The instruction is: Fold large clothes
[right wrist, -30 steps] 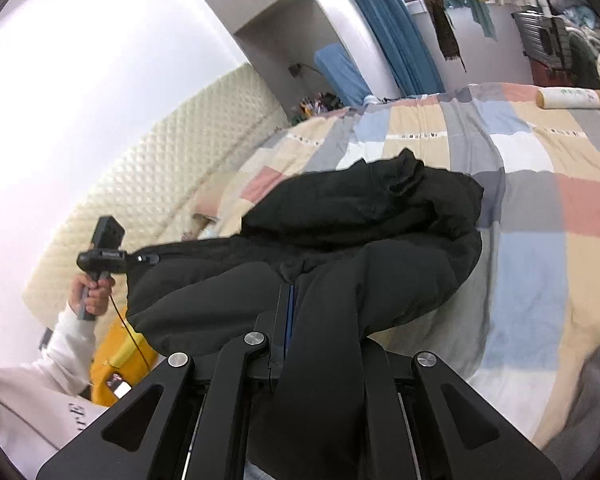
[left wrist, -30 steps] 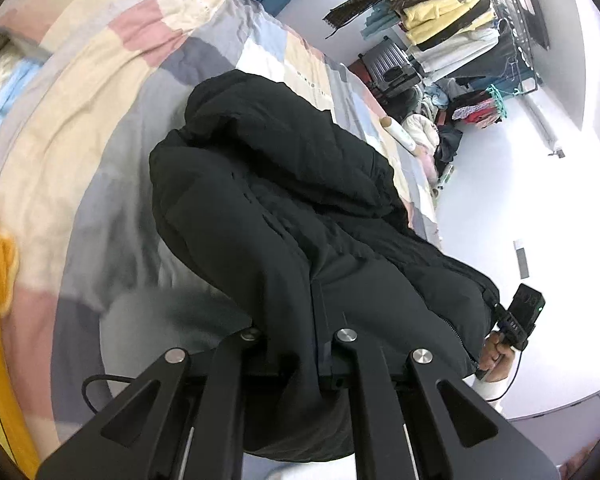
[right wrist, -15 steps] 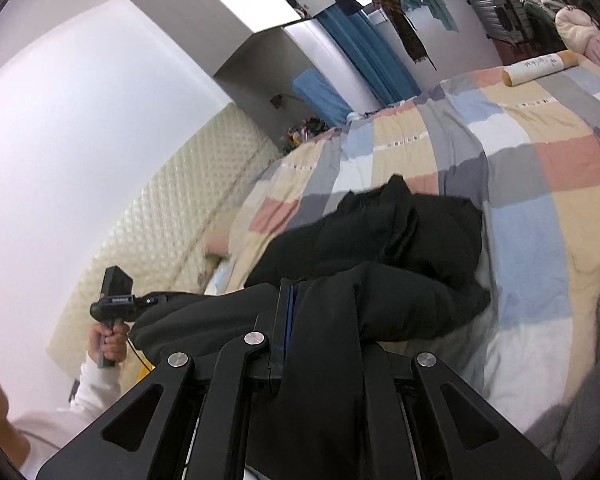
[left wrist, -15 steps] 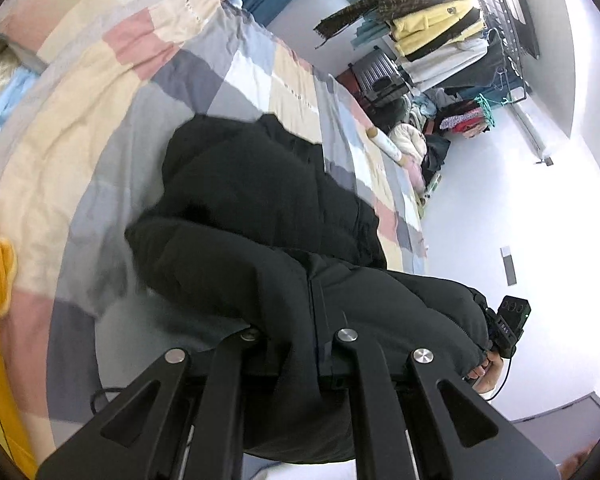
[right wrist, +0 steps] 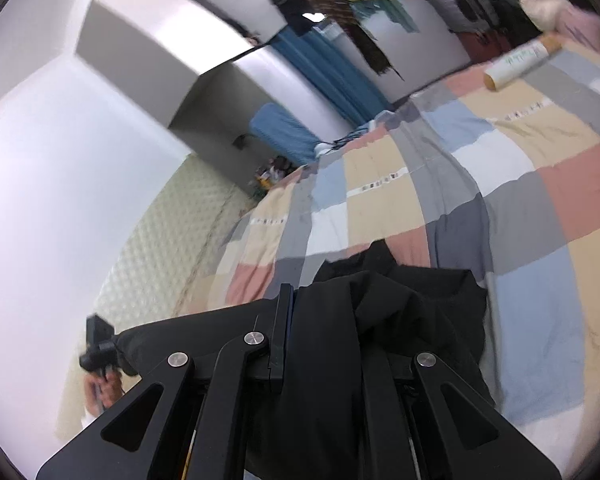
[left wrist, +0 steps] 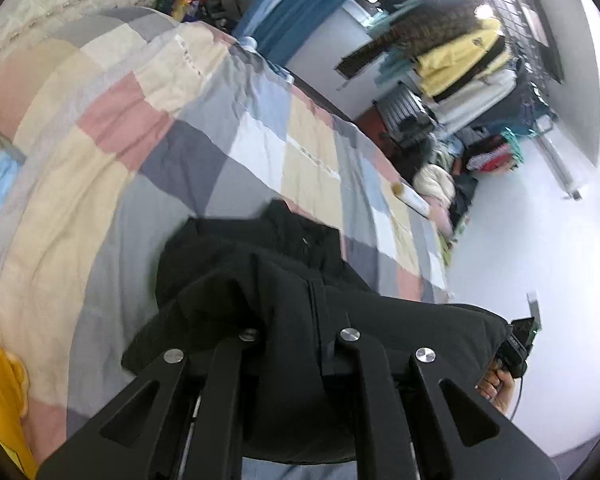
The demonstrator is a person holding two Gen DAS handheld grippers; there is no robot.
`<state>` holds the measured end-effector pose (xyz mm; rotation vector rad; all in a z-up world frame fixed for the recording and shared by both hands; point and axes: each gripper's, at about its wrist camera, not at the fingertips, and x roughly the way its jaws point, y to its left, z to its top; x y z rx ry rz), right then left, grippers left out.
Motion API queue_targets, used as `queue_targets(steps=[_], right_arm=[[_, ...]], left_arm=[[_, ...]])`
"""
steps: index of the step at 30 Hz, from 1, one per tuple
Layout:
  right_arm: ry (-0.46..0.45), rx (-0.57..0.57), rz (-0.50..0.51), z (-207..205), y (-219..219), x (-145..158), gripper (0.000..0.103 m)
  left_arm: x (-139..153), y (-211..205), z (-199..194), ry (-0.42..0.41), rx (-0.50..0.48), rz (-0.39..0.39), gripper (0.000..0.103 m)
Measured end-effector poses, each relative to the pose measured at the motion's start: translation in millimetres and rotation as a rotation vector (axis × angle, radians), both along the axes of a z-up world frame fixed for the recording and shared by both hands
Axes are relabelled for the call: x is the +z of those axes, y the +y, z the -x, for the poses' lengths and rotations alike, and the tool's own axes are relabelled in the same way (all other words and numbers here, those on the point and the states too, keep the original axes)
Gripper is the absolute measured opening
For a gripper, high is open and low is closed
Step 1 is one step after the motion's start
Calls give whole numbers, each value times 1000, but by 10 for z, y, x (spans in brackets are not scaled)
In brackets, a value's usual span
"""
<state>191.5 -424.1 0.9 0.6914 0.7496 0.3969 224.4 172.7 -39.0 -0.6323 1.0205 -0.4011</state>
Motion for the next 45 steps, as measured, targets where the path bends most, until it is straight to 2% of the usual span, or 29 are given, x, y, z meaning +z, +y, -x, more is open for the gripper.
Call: queue_targets(steps=[2, 4, 12, 19, 27, 30, 33, 36, 38, 41, 42, 43, 45], right_arm=[[39, -26, -14, -200, -20, -106, 6], [79, -49, 13, -445, -13, -233, 6], [271, -133, 27, -1148, -119, -1093, 5], [354, -149, 48, -1582, -112, -1600, 4], [415, -119, 91, -1999, -57, -1908, 3], [440, -104, 69, -2079, -41, -2038, 3], [446, -91, 31, -2068, -71, -2044, 4], [434, -61, -27, -1997, -139, -1973, 12], [417, -46, -52, -1924, -165, -1884, 18], [385, 1, -49, -1719, -176, -1686, 32], [382, 12, -38, -1647, -174, -1619, 42], [376, 16, -25, -1594, -171, -1559, 50], [357, 16, 8, -1457, -179, -1374, 52]], left_arm=[[-93, -69, -232, 21, 27, -29, 10], [-213, -150, -455, 37, 48, -65, 10], [-720, -465, -1144, 77, 105, -198, 13], [-1196, -639, -1630, 93, 105, -299, 13], [-1533, -655, -2025, 156, 84, -317, 14], [-1668, -592, -2053, 199, 93, -267, 14], [-1705, -577, -2026, 228, 89, -245, 14], [-1685, -516, -1944, 263, 59, -193, 15], [-1634, -481, -1878, 270, 40, -164, 18], [-1525, -378, -1671, 289, 46, -82, 34], [-1476, -360, -1606, 289, 43, -67, 43], [-1385, -337, -1505, 277, 38, -56, 58], [-1186, -312, -1350, 228, 38, -73, 75]])
